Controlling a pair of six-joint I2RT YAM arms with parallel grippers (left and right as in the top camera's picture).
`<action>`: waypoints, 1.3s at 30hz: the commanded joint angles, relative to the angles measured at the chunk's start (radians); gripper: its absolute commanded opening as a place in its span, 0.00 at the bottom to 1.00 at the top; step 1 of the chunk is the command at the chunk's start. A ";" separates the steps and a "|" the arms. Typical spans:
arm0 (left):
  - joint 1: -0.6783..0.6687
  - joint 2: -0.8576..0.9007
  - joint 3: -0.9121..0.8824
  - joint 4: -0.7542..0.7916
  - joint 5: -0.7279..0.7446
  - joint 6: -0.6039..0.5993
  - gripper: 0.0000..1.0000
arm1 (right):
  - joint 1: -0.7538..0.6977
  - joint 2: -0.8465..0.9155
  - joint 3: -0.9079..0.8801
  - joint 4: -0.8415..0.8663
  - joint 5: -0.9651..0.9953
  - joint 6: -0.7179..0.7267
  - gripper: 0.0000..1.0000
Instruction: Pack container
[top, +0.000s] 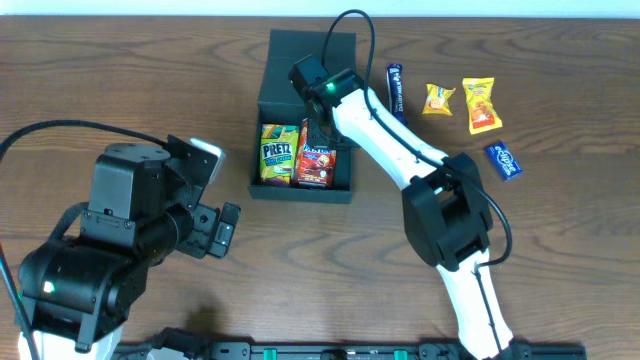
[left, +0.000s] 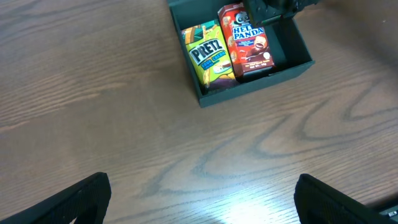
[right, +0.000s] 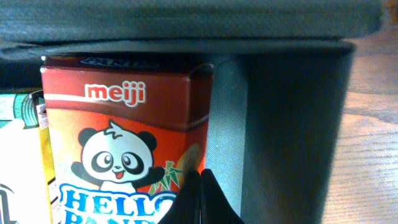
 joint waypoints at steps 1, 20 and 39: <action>0.008 -0.001 -0.002 -0.003 0.011 0.014 0.95 | -0.019 0.026 -0.005 0.026 -0.016 -0.045 0.02; 0.008 -0.001 -0.002 -0.003 0.011 0.014 0.95 | -0.029 -0.021 0.096 -0.042 -0.038 -0.121 0.01; 0.008 -0.001 -0.002 -0.003 0.011 0.014 0.95 | -0.265 -0.177 0.145 -0.041 -0.020 -0.310 0.50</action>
